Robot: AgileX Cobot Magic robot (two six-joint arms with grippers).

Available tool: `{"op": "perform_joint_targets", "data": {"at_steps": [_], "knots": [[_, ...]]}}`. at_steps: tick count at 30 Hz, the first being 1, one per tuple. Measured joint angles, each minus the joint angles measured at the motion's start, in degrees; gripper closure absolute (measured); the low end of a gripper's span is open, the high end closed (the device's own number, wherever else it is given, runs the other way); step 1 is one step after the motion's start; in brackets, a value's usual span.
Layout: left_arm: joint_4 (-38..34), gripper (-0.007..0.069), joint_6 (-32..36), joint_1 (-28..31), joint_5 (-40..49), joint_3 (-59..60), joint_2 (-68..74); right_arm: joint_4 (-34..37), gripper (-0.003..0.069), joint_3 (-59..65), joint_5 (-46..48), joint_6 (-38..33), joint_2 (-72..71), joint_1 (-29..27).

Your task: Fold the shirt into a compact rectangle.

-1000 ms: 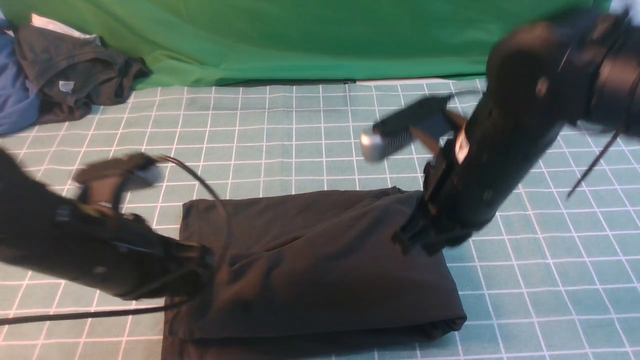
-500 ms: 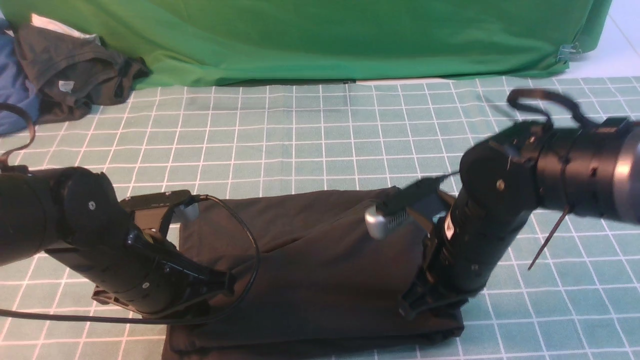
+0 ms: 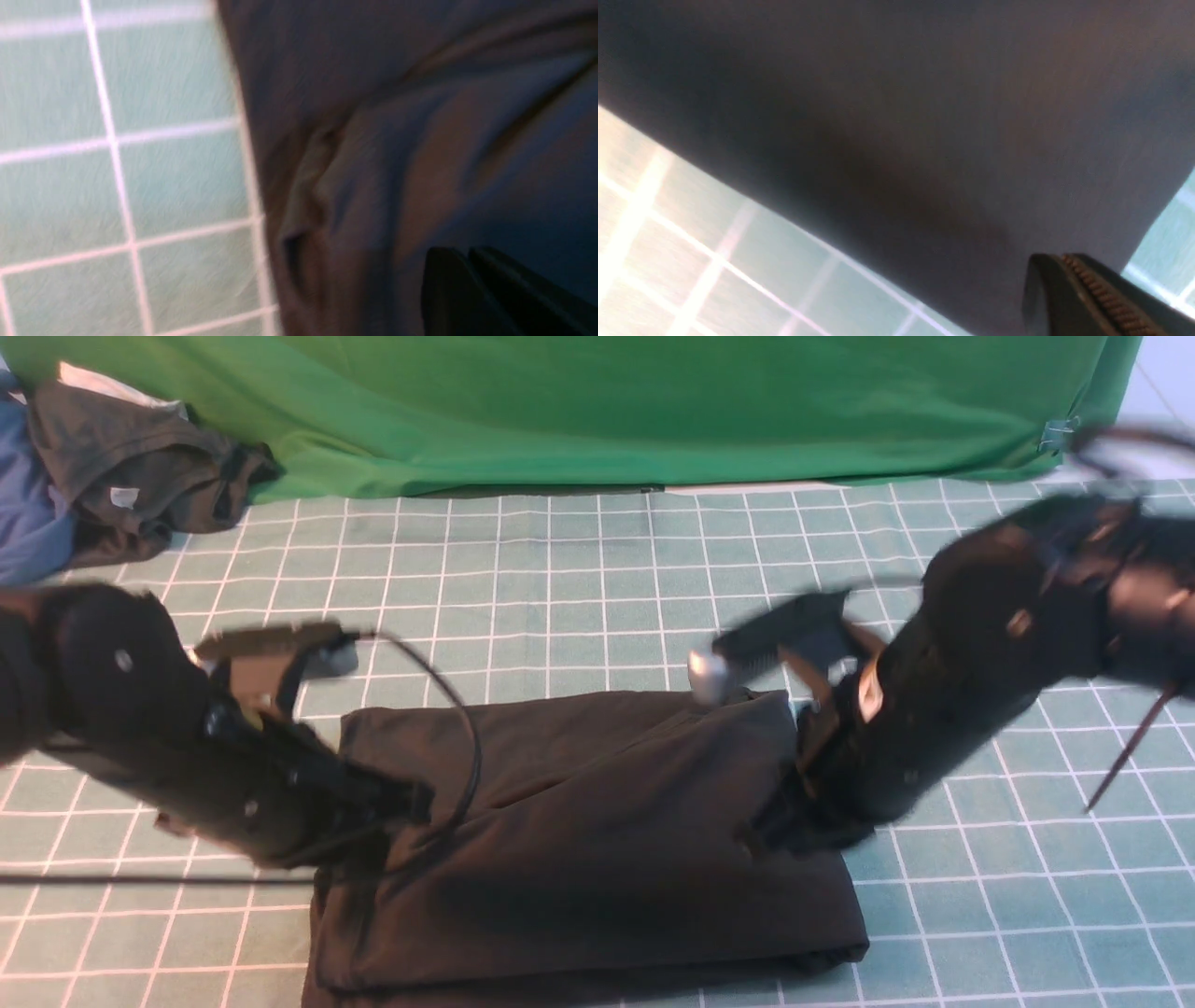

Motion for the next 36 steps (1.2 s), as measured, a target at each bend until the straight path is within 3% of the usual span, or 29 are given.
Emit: {"op": "perform_joint_targets", "data": {"at_steps": [7, 16, 24, 30, 33, 36], "knots": [[-14.3, 0.0617, 10.1, -0.1, -0.9, 0.2, 2.0, 10.1, 0.0636, -1.8, 1.0, -6.6, 3.4, 0.0], [-14.5, 0.0617, 11.2, -0.1, -4.5, 8.5, 6.6, 10.9, 0.0636, -0.8, 3.3, -7.5, 9.8, 0.0], [-11.2, 0.0617, 10.7, -0.1, -2.8, 7.4, 6.6, 9.5, 0.0636, 0.7, 2.8, -7.5, 10.4, 0.0], [-0.7, 0.0617, 3.9, -0.1, 3.2, 0.2, 5.3, 4.9, 0.0632, -0.2, 3.7, -7.0, 7.2, -0.5], [6.9, 0.0617, -2.9, 1.0, 6.9, -6.7, 3.6, 2.4, 0.0629, -1.9, 3.5, -6.8, 2.8, -3.8], [9.3, 0.0617, -4.9, 3.2, 9.2, -11.8, 3.8, 1.7, 0.0623, -3.6, 3.4, -6.5, 0.4, -8.0]]}}
